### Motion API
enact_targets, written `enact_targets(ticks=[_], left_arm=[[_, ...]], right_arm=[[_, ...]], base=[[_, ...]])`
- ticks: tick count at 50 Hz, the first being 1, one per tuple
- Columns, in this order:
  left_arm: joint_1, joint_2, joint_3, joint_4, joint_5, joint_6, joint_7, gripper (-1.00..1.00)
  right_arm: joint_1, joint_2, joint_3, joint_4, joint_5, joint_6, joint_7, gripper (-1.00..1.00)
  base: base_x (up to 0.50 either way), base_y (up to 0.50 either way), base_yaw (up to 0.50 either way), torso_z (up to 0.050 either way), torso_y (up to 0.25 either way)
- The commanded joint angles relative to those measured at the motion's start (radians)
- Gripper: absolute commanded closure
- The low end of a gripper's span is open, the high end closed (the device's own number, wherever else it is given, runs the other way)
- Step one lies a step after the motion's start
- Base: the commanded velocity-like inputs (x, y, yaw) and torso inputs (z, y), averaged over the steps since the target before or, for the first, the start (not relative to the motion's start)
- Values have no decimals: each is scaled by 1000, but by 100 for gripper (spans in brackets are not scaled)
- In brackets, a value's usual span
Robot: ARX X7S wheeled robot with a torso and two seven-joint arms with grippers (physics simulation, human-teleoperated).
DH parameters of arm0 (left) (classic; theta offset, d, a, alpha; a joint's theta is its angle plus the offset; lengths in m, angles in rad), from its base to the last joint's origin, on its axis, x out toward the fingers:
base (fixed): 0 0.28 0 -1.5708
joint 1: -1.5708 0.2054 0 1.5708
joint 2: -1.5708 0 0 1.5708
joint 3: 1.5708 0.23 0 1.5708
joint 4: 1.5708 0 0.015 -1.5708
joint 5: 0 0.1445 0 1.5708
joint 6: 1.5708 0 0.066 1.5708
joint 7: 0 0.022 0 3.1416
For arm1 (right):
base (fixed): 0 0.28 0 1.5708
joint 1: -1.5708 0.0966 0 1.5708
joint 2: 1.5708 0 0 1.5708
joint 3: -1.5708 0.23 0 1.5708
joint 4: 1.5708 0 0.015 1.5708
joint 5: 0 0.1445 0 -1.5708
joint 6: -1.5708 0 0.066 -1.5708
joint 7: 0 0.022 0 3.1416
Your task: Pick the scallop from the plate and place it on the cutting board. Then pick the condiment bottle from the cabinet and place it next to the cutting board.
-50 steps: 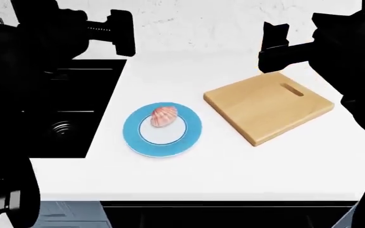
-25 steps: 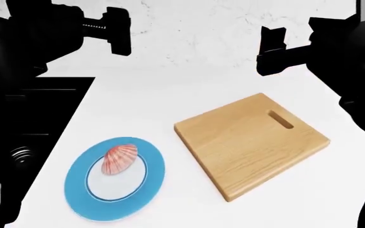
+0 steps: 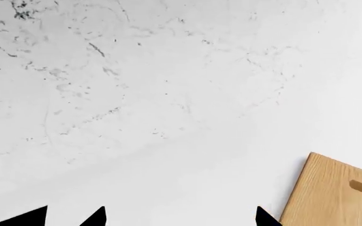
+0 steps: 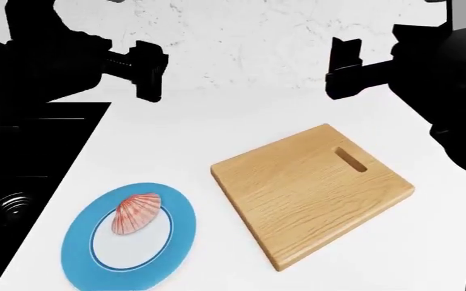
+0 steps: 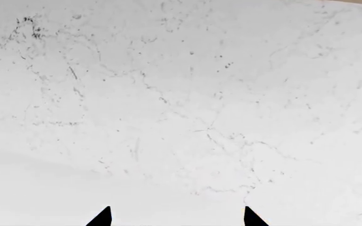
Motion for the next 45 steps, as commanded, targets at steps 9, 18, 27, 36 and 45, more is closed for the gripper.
enact_targets(ticks=[9,18,27,36,45], left_arm=[[-3,-261,292,9,-524,9,-76,-100],[-114,-341,481,-17,-713,8,-166,-100],[-203,-415,659,-4,-880,9,-233,-100],[-232,-463,757,43,-942,15,-231,-100],[-222,-463,779,54,-905,38,-212,-100]], right_arm=[[11,16,-46,19,16,-24,6,-100],[9,23,-52,18,26,-30,14,-100],[21,26,-62,21,39,-27,26,-100],[24,34,-67,24,50,-34,37,-100],[30,38,-78,28,60,-43,41,-100]], base=[[0,0,0,0,0],[0,0,0,0,0],[0,0,0,0,0],[0,0,0,0,0],[0,0,0,0,0]])
